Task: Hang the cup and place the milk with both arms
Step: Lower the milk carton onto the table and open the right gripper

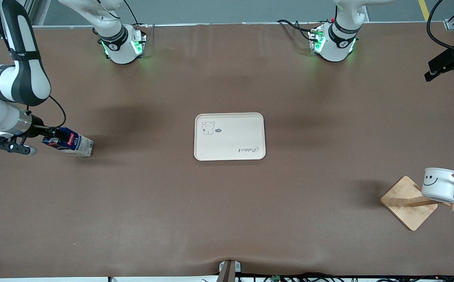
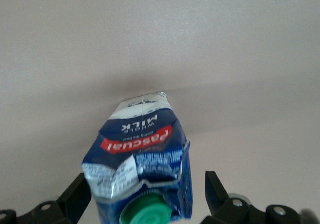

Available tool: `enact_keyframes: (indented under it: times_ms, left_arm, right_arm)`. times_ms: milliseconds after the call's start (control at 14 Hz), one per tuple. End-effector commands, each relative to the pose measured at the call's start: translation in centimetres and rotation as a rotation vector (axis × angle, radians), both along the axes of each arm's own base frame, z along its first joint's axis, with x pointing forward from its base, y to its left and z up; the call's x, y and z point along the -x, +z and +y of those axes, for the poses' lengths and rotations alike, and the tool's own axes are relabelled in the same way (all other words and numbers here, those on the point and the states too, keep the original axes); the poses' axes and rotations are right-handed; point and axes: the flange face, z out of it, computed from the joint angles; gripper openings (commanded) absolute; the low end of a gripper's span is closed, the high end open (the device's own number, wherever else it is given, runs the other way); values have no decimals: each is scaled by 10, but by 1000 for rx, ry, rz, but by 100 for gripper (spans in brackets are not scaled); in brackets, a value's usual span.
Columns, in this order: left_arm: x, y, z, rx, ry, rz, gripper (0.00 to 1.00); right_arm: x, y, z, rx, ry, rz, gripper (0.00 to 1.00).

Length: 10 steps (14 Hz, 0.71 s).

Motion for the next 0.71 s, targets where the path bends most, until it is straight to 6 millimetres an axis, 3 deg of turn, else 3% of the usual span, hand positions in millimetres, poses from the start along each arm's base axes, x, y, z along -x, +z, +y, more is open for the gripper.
enact_keyframes:
  times_ms: [0,286,429,643]
  left_arm:
    - [-4,-3,-1,-1,-5,12,100]
    - [-5,-4,-7,-1,-8,16,100]
    - [-4,-4,-12,-2,-22,17,100]
    - [0,-2,-9,-4,-18,26,100]
  right_arm:
    - [-16,61,-1,-10,7,63,100]
    - [-39,109,5,-46,14,2,100]
    - [-50,141,18,-33,151,-36,100]
    - [-66,177,10,-36,119,-70,100]
